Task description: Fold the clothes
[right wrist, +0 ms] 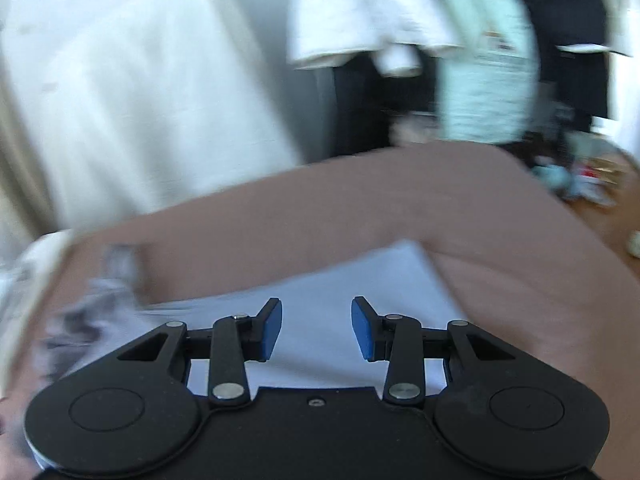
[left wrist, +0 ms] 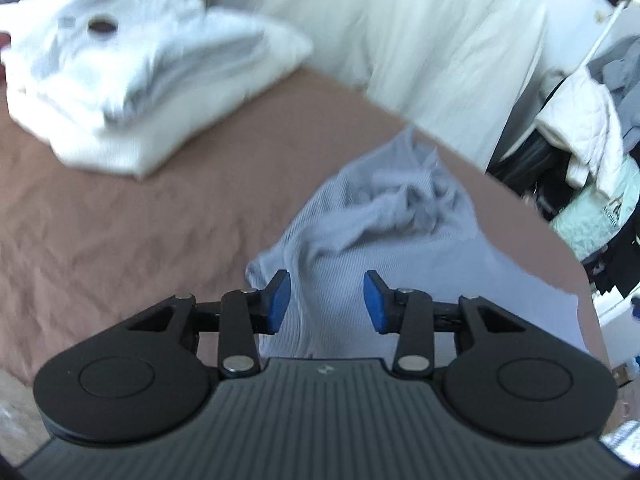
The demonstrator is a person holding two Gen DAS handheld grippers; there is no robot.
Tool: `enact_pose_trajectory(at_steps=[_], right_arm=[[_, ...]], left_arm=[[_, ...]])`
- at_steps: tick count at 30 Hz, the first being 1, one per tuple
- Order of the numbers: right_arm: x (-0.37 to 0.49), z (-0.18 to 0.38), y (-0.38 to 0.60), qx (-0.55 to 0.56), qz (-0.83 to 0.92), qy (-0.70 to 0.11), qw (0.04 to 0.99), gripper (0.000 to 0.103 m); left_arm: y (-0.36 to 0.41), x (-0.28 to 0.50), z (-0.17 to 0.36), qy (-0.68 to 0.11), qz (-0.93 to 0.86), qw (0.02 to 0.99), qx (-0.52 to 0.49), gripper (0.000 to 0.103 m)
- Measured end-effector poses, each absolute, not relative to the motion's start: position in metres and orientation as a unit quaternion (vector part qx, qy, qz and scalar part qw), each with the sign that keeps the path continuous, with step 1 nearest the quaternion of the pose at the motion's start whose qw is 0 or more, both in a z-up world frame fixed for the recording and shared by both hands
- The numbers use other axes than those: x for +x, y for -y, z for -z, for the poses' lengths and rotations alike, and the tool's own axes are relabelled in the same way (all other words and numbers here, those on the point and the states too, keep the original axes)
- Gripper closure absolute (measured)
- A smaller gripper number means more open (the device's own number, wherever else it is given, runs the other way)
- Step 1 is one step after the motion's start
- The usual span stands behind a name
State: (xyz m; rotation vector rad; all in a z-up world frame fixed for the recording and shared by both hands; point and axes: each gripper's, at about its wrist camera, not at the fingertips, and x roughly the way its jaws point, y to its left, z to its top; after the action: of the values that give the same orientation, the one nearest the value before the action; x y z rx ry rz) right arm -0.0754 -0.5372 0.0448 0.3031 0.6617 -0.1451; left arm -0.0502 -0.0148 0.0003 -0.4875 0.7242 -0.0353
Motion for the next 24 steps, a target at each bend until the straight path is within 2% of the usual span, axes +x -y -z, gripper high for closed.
enact_pose_trajectory(at_steps=[1, 5, 10, 11, 13, 15, 17, 18, 19, 22, 24], right_arm=[[-0.072, -0.057, 0.528, 0.159, 0.040, -0.319, 0.933, 0.058], [-0.049, -0.097, 0.487, 0.329, -0.145, -0.300, 0.883, 0.054], [-0.005, -0.135, 0.384, 0.190, -0.208, -0.376, 0.883, 0.054], [0.004, -0.138, 0.367, 0.171, -0.229, -0.392, 0.875, 0.057], [0.027, -0.136, 0.346, 0.175, -0.260, -0.430, 0.846, 0.076], [0.045, -0.135, 0.319, 0.148, -0.206, -0.464, 0.849, 0.075], [0.056, -0.137, 0.298, 0.102, -0.159, -0.483, 0.855, 0.079], [0.059, -0.136, 0.288, 0.077, -0.138, -0.488, 0.858, 0.088], [0.060, -0.135, 0.281, 0.058, -0.120, -0.486, 0.864, 0.089], [0.061, -0.127, 0.278, 0.050, -0.079, -0.473, 0.876, 0.090], [0.066, -0.124, 0.275, 0.057, -0.063, -0.466, 0.881, 0.090]], left_arm=[[0.012, -0.052, -0.003, -0.338, 0.024, 0.907, -0.251, 0.064], [0.004, -0.060, -0.005, -0.320, 0.033, 0.906, -0.275, 0.064], [0.006, -0.052, -0.003, -0.333, 0.060, 0.900, -0.275, 0.064], [0.011, -0.045, -0.003, -0.342, 0.073, 0.898, -0.266, 0.064], [0.022, -0.031, -0.002, -0.362, 0.098, 0.894, -0.246, 0.064], [0.030, -0.021, -0.003, -0.372, 0.114, 0.892, -0.230, 0.064], [0.033, -0.015, -0.008, -0.365, 0.103, 0.900, -0.216, 0.064], [0.032, -0.012, -0.011, -0.360, 0.063, 0.905, -0.217, 0.064], [0.031, -0.010, -0.015, -0.355, 0.026, 0.908, -0.219, 0.064], [0.030, -0.003, -0.024, -0.334, 0.042, 0.907, -0.253, 0.067], [0.036, -0.001, -0.031, -0.310, 0.035, 0.920, -0.237, 0.067]])
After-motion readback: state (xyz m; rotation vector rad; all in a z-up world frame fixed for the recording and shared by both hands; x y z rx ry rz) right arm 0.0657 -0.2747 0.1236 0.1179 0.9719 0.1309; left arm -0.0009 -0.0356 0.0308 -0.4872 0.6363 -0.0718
